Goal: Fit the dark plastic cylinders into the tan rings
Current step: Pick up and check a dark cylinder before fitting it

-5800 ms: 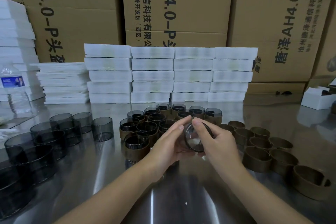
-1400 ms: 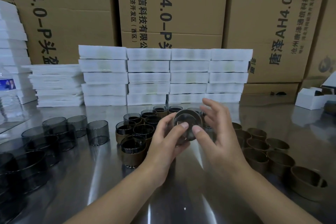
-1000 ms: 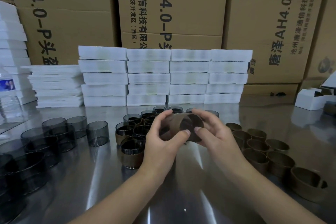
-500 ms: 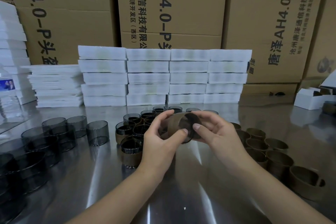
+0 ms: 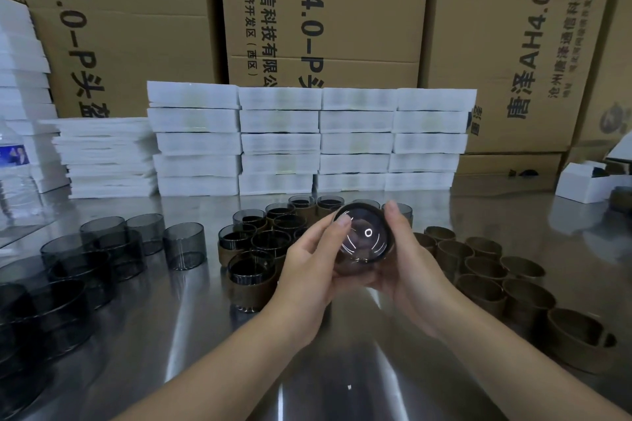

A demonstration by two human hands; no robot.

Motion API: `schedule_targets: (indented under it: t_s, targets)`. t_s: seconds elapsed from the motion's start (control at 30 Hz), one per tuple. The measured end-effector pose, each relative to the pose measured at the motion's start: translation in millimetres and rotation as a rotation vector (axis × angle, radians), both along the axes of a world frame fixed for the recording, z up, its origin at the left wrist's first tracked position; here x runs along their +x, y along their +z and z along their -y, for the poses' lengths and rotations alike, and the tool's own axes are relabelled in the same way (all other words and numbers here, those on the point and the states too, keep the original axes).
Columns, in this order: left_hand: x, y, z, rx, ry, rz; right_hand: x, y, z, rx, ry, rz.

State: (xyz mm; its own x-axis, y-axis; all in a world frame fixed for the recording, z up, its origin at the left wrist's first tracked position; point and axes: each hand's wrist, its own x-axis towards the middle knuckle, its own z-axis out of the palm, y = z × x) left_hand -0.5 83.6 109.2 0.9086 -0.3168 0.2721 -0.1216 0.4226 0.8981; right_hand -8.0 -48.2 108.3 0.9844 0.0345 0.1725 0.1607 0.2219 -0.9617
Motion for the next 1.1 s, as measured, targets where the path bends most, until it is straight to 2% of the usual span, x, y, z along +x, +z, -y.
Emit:
schedule_targets:
  t_s: [0.13, 0.27, 1.1]
  targets:
    - [-0.4, -1.3, 3.3, -0.013, -0.02, -0.032, -0.7, 0.0, -0.4, -0.053, -0.105, -0.015]
    - [-0.3, -1.4, 4.4, -0.031, -0.034, -0.054, -2.7, 2.9, -2.3, 0.001, -0.137, -0.027]
    - [7.4, -5.7, 2.9, -0.047, -0.089, -0.071, -0.9, 0.2, 0.0, -0.068, -0.136, 0.023]
